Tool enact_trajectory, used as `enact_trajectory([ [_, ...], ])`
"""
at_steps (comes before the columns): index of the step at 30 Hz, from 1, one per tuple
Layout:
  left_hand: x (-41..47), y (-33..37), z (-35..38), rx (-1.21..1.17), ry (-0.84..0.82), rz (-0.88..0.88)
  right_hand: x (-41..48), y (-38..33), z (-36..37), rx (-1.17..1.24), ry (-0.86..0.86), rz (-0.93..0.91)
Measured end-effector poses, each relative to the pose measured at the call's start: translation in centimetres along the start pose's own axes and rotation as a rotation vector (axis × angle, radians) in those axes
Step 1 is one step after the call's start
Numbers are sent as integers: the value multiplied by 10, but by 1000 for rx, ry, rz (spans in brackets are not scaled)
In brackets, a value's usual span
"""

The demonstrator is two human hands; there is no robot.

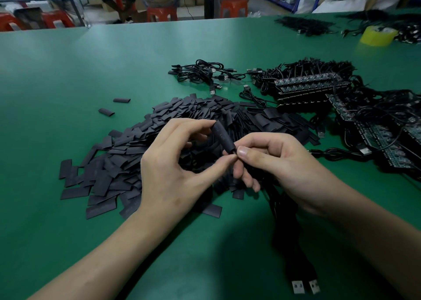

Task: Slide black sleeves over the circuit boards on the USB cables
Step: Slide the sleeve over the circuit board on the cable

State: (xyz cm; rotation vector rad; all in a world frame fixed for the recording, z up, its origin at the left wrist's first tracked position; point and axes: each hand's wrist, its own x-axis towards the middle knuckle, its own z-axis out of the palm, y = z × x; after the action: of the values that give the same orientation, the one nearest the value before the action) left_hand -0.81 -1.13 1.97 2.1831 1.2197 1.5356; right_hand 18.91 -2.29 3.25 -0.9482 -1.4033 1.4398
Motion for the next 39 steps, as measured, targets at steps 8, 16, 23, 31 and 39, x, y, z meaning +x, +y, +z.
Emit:
enact_trajectory([
  [8, -1, -5, 2, 22, 51, 54, 0, 2, 2, -81, 29, -52],
  [16, 1, -4, 0, -17, -143, -31, -1, 1, -7, -351, 56, -108],
  [23, 1, -10, -2, 126, -215, -22, -4, -7, -16, -1159, 109, -555],
  [31, 0, -7, 0, 228, -216, -17, -5, -3, -9, -1213, 136, -536],
  [39, -1, -8, 0, 152, -81, 70, 0, 1, -2, -305, 52, 17],
])
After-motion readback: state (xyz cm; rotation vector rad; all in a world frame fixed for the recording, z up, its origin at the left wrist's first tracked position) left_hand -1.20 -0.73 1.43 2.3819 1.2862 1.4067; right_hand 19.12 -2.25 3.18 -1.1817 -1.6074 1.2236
